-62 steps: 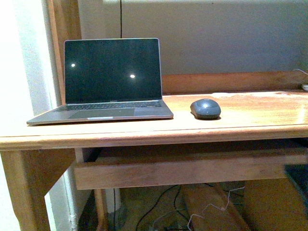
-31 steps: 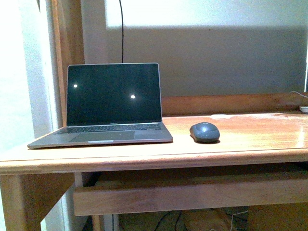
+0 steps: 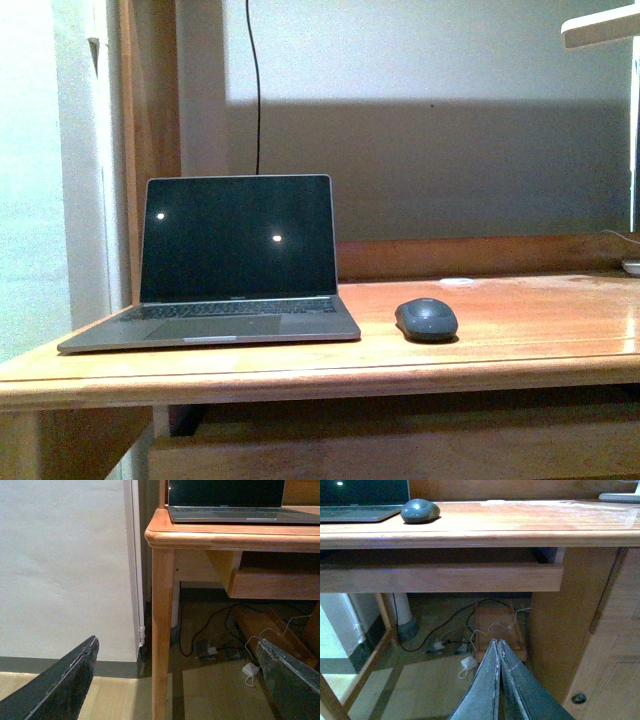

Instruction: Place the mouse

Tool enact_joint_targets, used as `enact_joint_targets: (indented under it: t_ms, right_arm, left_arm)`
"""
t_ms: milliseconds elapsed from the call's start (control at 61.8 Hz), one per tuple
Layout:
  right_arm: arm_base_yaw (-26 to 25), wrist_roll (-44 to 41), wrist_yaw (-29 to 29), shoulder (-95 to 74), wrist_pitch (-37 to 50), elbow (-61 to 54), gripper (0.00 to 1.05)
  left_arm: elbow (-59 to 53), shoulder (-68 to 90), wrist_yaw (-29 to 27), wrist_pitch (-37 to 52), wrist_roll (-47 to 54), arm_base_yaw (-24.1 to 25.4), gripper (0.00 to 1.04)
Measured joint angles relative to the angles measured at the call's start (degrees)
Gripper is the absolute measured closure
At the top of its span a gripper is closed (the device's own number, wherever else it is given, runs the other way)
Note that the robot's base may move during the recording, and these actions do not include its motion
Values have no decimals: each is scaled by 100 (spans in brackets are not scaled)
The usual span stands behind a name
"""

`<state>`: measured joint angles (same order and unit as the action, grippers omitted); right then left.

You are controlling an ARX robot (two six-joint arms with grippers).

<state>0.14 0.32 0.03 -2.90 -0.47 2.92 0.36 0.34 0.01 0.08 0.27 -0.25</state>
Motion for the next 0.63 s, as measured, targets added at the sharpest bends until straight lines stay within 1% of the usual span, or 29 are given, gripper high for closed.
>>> enact_joint_targets:
  t_ms: [81, 113, 243, 259, 324, 388, 404, 421, 501, 550, 631]
  right_arm:
    - [0, 0, 0, 39, 7, -46, 102]
    - [0, -13, 0, 118, 22, -105, 100]
    - [-2, -13, -2, 236, 31, -201, 75]
    - [-2, -13, -2, 238, 31, -201, 74]
    - [-2, -13, -7, 249, 33, -201, 60]
    - [-2, -13, -7, 251, 33, -201, 50]
    - [-2, -13, -7, 251, 33, -201, 45]
    - [-2, -13, -7, 251, 33, -201, 44]
    - [-2, -13, -7, 254, 33, -201, 29]
    - [-2, -13, -7, 254, 33, -201, 22]
    - [-2, -13, -7, 254, 33, -201, 8]
  left_arm:
    - [0, 0, 0, 0, 0, 0, 8]
    - [0, 0, 0, 0, 0, 0, 8]
    - [0, 0, 0, 0, 0, 0, 8]
    - [0, 0, 0, 0, 0, 0, 8]
    - [0, 0, 0, 0, 2, 0, 8]
    - [0, 0, 0, 0, 0, 0, 8]
    - [0, 0, -2, 0, 0, 0, 8]
    - [0, 0, 0, 0, 0, 0, 8]
    - [0, 0, 0, 0, 0, 0, 8]
    - [0, 0, 0, 0, 0, 0, 8]
    - [0, 0, 0, 0, 0, 0, 8]
